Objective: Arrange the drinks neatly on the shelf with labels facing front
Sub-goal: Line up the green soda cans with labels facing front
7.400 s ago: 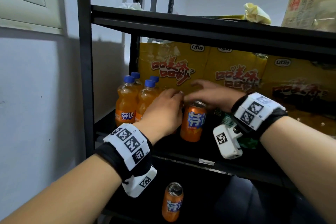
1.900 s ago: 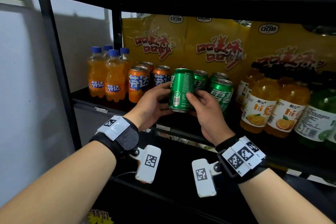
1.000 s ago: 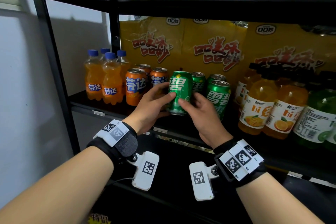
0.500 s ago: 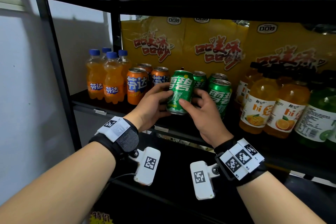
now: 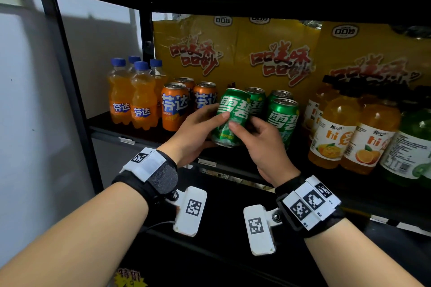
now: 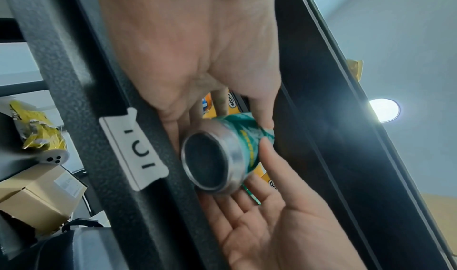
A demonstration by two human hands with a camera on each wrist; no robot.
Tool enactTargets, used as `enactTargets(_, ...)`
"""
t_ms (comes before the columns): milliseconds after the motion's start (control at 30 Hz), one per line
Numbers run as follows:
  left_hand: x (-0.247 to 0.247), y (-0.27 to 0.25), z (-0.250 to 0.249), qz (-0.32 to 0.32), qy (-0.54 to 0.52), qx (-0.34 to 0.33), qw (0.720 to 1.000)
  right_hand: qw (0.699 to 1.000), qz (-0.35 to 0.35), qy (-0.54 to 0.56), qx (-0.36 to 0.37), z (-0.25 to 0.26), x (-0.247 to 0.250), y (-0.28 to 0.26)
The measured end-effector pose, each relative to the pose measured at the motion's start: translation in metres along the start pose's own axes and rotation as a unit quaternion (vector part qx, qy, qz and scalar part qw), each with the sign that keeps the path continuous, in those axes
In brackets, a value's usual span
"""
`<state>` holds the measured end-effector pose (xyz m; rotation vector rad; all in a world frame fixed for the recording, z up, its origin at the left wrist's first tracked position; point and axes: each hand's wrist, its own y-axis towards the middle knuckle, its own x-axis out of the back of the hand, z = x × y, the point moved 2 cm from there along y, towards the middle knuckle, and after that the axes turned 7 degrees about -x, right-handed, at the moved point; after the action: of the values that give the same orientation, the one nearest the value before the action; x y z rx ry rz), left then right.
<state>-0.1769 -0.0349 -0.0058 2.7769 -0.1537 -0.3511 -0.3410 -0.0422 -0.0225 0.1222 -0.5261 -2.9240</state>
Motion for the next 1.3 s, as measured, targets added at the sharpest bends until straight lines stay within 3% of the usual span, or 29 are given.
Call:
enactTargets(133,0.003,0.004,0.000,-0.005,-0.029,0.025,0.999,0.999,-0.020,0.033,-0.001,-0.003,0.000,0.003)
enactTargets(633,-0.011,-0.007,-0.008,-0.001,-0.009,0.016,1.000,0.999,0.014,0.030,0.011,0.000,0.000,0.002)
enactTargets(833,-0.018,-0.009,-0.019,-0.014,-0.085,0.145,0.986,0.998,-0.057,-0.007,0.018,0.000,0.001,0.004)
enactTargets(1033,-0.006,-0.028,-0.034,0.010,-0.101,0.190,0.977,0.996,-0.084,0.004,-0.001,0.009,-0.002,0.001)
enactTargets(1200,-0.014,-0.034,-0.033,-0.065,-0.130,0.233,0.961,0.999,-0.048,-0.016,-0.006,0.017,-0.004,-0.003)
enactTargets(1300,-0.015,-0.033,-0.031,-0.075,-0.120,0.231,0.963,0.997,-0.047,-0.057,-0.033,0.022,-0.006,-0.004)
